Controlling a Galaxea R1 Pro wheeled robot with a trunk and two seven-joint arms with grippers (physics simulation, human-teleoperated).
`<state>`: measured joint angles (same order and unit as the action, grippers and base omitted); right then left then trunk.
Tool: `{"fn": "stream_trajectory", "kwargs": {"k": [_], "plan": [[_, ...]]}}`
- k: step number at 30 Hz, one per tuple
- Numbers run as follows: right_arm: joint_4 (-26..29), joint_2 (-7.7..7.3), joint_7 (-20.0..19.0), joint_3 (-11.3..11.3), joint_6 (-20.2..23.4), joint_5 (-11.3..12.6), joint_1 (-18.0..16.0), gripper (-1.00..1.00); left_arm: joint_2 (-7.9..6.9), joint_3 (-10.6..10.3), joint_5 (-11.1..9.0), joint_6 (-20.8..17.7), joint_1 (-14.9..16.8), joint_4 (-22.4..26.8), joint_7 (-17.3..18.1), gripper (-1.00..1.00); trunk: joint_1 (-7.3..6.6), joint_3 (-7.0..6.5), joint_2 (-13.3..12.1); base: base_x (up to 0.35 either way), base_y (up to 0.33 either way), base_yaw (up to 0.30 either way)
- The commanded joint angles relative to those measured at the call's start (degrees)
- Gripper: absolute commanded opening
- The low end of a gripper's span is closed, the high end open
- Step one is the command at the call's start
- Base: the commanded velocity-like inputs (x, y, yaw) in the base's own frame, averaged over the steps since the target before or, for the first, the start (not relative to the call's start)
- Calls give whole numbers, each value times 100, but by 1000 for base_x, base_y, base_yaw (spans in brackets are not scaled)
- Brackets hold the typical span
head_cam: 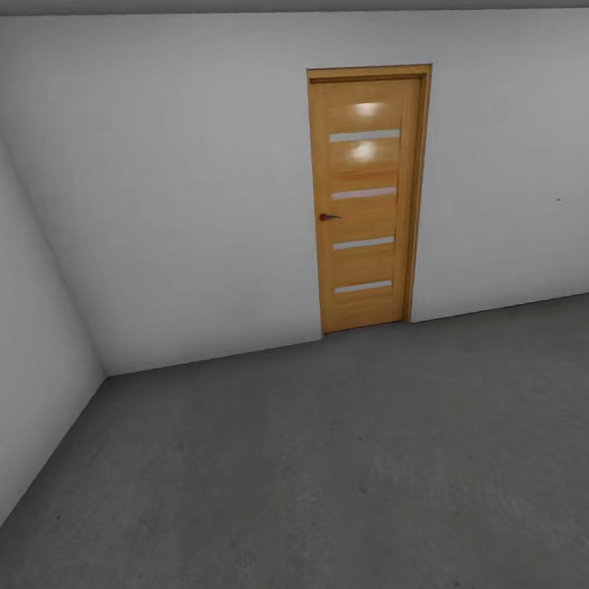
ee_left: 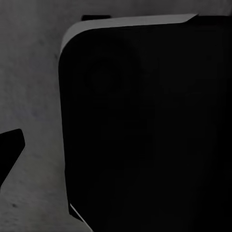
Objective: Move the two storage containers from the living room to the garage. In the garage, place one container on the floor and stack the other container on top of it (either order is fine).
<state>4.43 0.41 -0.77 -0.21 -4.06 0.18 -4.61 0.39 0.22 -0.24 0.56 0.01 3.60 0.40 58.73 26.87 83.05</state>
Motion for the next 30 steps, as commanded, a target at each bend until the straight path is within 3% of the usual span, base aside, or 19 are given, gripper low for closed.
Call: {"fn": "stream_trajectory", "kwargs": {"k": [1, 9, 17, 18, 24, 30], "plan": [[28, -7, -11, 8, -53, 8, -31, 100, 1, -5, -2, 6, 0, 16, 2, 100, 0, 5, 3, 0, 0, 0], [91, -8, -26, -30, -310, -33, -32, 100, -4, -13, 29, -70, 17, 241, -51, 100, 0, 5, 3, 0, 0, 0], [315, -18, 11, -40, -188, -162, -96, 100, 12, -15, 21, -188, 57, 499, -49, 100, 0, 5, 3, 0, 0, 0], [712, -18, 12, -40, -22, -175, -99, 100, 18, -16, 20, -430, 56, 1181, -49, 100, 0, 5, 3, 0, 0, 0], [2352, -22, 8, -26, 1497, -216, -110, 100, 45, -10, -6, -1915, 55, 2552, -32, 100, 0, 5, 3, 0, 0, 0], [3150, -19, 6, -28, 1761, -227, -111, 100, 57, -5, -11, -2481, 53, 3771, -34, 100, 0, 5, 3, 0, 0, 0]]}}
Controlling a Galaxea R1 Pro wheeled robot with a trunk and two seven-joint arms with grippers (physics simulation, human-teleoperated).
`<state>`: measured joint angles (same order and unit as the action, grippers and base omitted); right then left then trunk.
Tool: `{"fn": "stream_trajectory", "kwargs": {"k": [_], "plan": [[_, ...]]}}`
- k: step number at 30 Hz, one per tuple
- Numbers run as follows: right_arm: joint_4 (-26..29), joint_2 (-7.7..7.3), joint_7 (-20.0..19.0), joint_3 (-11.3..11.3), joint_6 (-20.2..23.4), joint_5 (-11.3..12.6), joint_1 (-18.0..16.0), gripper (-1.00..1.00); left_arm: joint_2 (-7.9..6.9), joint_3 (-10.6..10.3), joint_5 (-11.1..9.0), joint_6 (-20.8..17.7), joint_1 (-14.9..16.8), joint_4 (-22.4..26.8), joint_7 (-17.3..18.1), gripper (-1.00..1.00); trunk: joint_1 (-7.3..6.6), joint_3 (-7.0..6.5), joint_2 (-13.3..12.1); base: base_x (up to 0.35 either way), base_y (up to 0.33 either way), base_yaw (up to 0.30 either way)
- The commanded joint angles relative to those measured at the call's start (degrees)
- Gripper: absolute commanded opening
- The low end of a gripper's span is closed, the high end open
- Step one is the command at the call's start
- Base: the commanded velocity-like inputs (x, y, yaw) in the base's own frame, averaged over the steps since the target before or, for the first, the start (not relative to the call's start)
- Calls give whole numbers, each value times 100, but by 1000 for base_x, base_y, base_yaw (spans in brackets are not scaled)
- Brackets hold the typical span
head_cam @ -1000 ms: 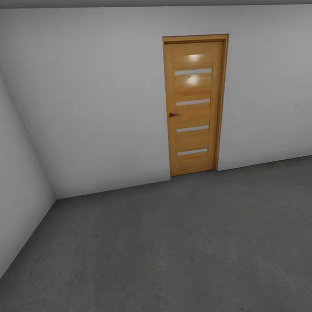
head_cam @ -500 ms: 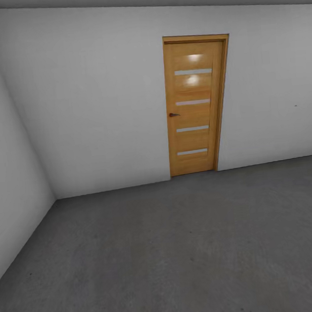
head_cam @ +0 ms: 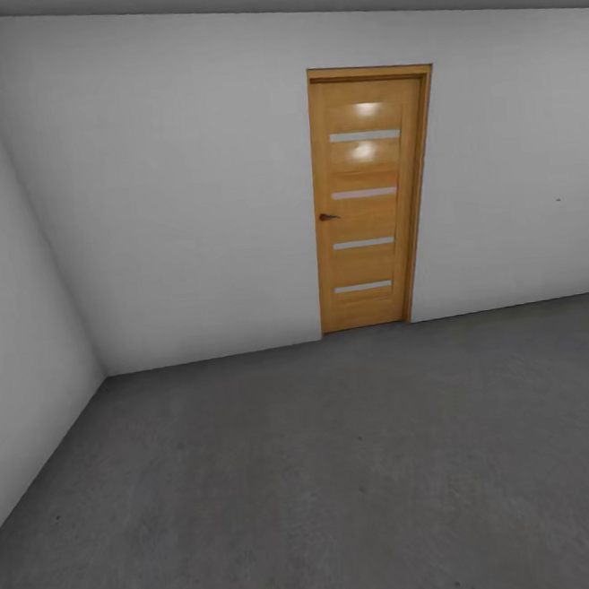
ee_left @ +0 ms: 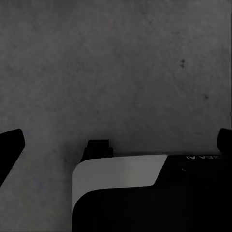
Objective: Move the two storage containers from the living room to the garage. In the garage, place one container on the floor and stack the other container on top of it (either order is fine).
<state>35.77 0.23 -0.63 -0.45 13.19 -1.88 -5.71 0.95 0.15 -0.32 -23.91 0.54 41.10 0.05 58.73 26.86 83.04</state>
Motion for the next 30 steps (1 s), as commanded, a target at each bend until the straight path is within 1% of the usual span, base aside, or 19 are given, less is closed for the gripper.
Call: {"fn": "stream_trajectory", "kwargs": {"k": [1, 3, 4, 5, 7, 9, 10, 11, 12, 14, 27, 30], "plan": [[74, 0, -7, -4, 45, -21, 0, 100, 1, 2, -3, -61, 2, 130, -1, 100, 0, 7, 4, 0, 0, 0], [301, 15, -2, -10, 64, -42, 0, 100, -18, 17, 2, -109, 3, 470, -2, 100, 0, 7, 4, 0, 0, 0], [362, 17, -2, -12, 66, -60, 0, 100, -30, 37, 0, -109, 2, 562, 0, 100, 0, 7, 4, 0, 0, 0], [418, 16, -10, -16, 53, -70, 0, 100, -39, 88, -2, -92, 0, 634, 1, 100, 0, 7, 4, 0, 0, 0], [438, 19, -13, -14, 41, -75, 0, 100, -36, 114, 0, -83, 0, 678, -8, 100, 0, 7, 4, 0, 0, 0], [435, 33, -14, 6, 32, -48, 0, 100, -44, 143, -3, -72, -1, 669, -9, 100, 0, 7, 4, 0, 0, 0], [238, 18, -38, 0, 27, -33, 0, 100, -27, 146, -4, -73, -2, 625, -11, 100, 0, 7, 4, 0, 0, 0], [205, 12, -50, -4, 26, -34, 0, 100, -25, 146, -4, -75, -1, 607, -10, 100, 0, 7, 4, 0, 0, 0], [0, 5, -53, -19, 18, -70, -1, 100, -19, 144, -4, -73, -4, 582, -6, 100, 0, 7, 4, 0, 0, 0], [-59, 4, -52, -22, 17, -78, -1, 100, -15, 144, -4, -72, -2, 577, -5, 100, 0, 7, 4, 0, 0, 0], [-99, 22, -34, -9, 17, -75, 0, 100, -5, 135, -4, -73, -8, 574, 4, 100, 0, 7, 4, 1, 0, 0], [-104, 21, -33, -8, 14, -75, 0, 100, -6, 140, -5, -77, -9, 572, 4, 100, 0, 7, 4, 105, -86, 0]]}}
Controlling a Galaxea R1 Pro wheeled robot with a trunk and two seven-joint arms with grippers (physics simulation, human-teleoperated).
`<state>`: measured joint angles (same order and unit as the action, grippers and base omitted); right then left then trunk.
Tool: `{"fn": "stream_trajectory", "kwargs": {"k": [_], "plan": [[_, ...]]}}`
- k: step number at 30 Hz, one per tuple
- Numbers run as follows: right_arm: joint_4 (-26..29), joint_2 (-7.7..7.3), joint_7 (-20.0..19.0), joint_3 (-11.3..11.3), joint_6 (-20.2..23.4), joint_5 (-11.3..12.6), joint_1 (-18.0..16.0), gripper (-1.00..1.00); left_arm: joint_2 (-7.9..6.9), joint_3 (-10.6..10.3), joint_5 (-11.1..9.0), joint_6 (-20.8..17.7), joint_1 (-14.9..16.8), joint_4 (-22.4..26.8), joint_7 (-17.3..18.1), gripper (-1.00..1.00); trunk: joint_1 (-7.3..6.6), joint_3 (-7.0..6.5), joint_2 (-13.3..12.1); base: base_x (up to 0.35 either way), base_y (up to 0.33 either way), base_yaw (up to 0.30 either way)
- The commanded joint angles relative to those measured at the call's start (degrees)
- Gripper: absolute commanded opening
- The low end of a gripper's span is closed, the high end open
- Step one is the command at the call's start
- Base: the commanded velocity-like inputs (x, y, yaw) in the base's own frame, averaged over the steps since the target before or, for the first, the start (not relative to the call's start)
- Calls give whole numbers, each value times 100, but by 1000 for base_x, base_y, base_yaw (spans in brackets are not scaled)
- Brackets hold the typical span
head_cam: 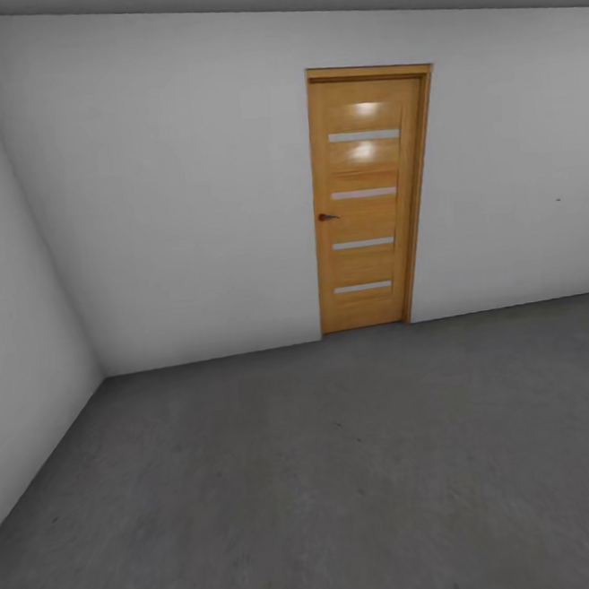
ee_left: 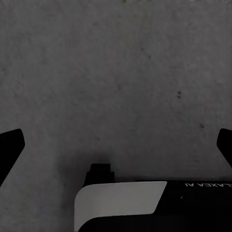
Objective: Move the two storage containers from the living room to the garage. In the garage, place one container on the floor and stack the other container on top of it (either order is fine).
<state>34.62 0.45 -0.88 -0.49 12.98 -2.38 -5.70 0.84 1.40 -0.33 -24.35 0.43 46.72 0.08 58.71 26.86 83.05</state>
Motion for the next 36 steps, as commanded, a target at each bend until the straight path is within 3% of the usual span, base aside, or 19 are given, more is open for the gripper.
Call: {"fn": "stream_trajectory", "kwargs": {"k": [1, 9, 36], "plan": [[11, -1, -9, -4, 34, -27, -3, 100, 3, 18, -7, -34, 1, 6, 1, 100, 1, 6, 3, 190, -155, 0], [9, -1, -9, -12, 30, -35, -1, 100, 6, 18, -45, -27, 2, -261, 1, 100, 1, 6, 3, 245, -197, 0], [3, -11, -2, -12, 29, -27, -2, 100, 4, 18, -46, -17, 1, -278, 1, 100, 1, 6, 3, 272, -218, 0]]}}
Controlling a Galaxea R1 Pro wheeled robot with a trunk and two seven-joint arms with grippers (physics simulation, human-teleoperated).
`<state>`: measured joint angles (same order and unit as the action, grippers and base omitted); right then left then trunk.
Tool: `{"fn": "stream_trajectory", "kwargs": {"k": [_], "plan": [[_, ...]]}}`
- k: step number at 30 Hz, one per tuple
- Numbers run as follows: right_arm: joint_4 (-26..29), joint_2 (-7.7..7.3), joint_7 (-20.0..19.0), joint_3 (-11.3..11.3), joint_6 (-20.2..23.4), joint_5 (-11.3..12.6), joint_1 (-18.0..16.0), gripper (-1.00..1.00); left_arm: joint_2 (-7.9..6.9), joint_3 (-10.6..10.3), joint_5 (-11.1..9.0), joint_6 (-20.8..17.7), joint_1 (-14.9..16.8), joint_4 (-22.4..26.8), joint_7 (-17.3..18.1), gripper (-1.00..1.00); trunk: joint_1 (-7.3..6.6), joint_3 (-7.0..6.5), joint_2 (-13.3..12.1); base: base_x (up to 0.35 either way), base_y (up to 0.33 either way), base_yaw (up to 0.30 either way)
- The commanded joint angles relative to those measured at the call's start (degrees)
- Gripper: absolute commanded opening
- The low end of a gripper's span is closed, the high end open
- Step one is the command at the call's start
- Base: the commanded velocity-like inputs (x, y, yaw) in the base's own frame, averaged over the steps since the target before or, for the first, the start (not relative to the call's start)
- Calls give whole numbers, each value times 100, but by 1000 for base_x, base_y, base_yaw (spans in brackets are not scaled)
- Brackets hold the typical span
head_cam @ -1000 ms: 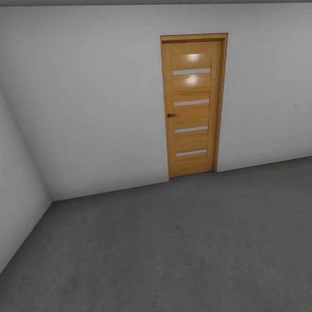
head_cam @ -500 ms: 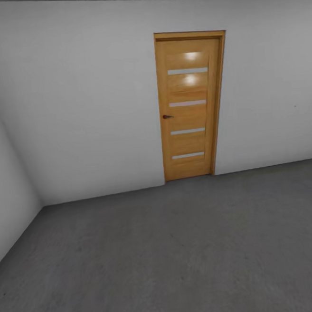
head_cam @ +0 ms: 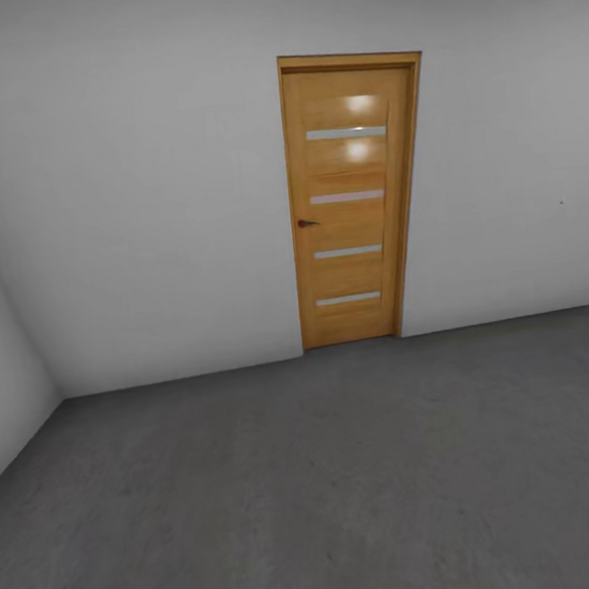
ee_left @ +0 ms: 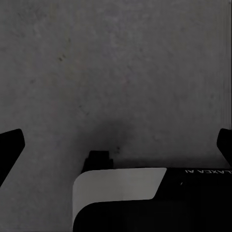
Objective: Move the two storage containers from the living room to the garage. In the garage, place one container on the floor and stack the other container on top of it (either order is fine).
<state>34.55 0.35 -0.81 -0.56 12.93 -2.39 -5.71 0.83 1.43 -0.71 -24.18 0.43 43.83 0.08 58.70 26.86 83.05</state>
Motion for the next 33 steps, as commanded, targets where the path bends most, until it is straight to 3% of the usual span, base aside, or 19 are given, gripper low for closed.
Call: {"fn": "stream_trajectory", "kwargs": {"k": [1, 33], "plan": [[10, -3, -8, -5, 35, -25, -1, 100, 4, 15, -8, -34, 1, 11, 1, 100, 3, 7, 3, 286, -196, 0], [-177, 8, 11, 0, 26, -42, 0, 100, -3, 15, -10, -34, 2, 11, 1, 100, 3, 7, 3, 301, -171, 3]]}}
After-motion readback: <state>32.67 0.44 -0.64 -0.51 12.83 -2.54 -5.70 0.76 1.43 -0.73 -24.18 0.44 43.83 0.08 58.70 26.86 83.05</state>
